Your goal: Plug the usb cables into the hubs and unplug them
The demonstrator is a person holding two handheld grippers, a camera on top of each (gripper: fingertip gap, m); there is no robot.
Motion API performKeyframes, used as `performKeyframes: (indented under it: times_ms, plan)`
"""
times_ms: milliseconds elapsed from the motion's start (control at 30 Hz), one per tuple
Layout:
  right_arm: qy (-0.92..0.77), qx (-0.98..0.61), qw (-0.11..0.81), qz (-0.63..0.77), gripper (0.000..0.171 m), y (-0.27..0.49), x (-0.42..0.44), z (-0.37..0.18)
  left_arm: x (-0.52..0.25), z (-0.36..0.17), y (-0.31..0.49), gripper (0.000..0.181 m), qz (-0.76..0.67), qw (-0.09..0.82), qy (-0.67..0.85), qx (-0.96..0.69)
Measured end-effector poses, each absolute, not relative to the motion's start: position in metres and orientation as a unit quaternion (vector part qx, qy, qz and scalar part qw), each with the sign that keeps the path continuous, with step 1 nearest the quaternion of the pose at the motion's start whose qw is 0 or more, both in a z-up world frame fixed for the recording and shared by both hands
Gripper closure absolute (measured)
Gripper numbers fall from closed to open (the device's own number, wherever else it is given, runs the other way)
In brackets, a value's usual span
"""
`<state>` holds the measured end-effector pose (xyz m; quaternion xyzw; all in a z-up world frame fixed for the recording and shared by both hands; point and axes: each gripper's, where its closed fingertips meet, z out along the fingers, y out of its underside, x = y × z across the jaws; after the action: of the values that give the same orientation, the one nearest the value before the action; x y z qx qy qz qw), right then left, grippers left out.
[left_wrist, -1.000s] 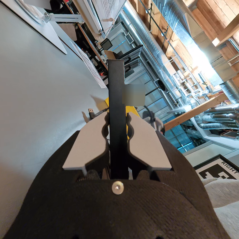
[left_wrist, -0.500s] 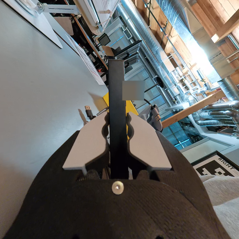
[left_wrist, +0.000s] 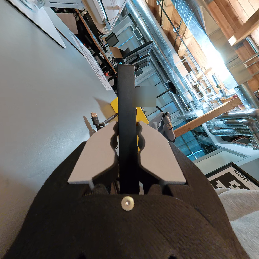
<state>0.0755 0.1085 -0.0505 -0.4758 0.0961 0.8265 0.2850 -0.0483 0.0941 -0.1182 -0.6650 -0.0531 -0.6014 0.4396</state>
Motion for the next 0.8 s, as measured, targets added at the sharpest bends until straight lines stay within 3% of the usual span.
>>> performKeyframes:
  times_ms: [267,433,633,800]
  plan:
    - [0.045,-0.495,0.334,0.801,0.163,0.102,0.070,-0.044,-0.039,-0.118,0.089,0.156,-0.607,0.424,-0.031,-0.671]
    - [-0.021,-0.521,0.423,0.742,0.163,0.098,0.068,-0.035,-0.020,-0.119,0.079,0.156,-0.629,0.380,0.006,-0.679]
    - [-0.256,-0.561,0.614,0.493,0.163,0.089,0.050,-0.025,0.007,-0.129,0.062,0.155,-0.666,0.291,0.027,-0.686]
    - [-0.414,-0.532,0.668,0.314,0.163,0.097,0.020,-0.035,0.014,-0.133,0.058,0.156,-0.683,0.260,0.015,-0.682]
